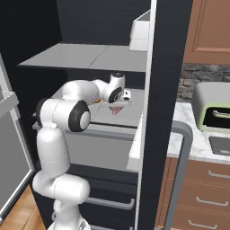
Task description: Take the steak from the fridge and place it on the digital scale on the counter by the fridge. Wait a few seconds for a reading, then move it to the plate on the dining counter.
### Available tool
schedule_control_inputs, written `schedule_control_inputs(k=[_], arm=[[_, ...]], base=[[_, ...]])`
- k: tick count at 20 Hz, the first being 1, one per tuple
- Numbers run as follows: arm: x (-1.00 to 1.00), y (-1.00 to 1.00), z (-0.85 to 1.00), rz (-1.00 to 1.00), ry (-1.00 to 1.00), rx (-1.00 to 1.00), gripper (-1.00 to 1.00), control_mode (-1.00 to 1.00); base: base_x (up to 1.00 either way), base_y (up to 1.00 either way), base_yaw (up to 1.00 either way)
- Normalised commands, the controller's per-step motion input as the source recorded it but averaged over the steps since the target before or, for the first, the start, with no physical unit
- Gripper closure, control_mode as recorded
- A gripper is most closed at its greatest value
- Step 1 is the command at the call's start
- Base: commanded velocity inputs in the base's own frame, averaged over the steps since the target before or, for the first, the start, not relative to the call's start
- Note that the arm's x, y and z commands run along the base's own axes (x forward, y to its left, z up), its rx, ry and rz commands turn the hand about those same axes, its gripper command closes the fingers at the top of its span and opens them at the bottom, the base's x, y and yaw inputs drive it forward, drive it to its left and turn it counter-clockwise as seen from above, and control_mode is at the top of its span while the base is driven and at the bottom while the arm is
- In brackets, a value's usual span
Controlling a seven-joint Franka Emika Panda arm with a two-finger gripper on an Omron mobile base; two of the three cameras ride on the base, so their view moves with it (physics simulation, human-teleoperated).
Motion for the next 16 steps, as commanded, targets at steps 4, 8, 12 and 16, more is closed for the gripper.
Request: schedule_control_inputs(k=[4, 8, 12, 16], arm=[[-0.54, 0.00, -0.19, 0.00, 0.00, 0.00, 1.00, -1.00], [-0.55, 0.00, -0.06, 0.00, 0.00, 0.01, 1.00, -1.00], [-0.72, 0.00, 0.04, 0.00, -0.03, 0.03, 1.00, -1.00], [-0.90, 0.00, 0.19, 0.00, -0.14, 0.04, 1.00, -1.00]], base=[[0.00, 0.00, 0.00], [0.00, 0.00, 0.00], [0.00, 0.00, 0.00], [0.00, 0.00, 0.00]])
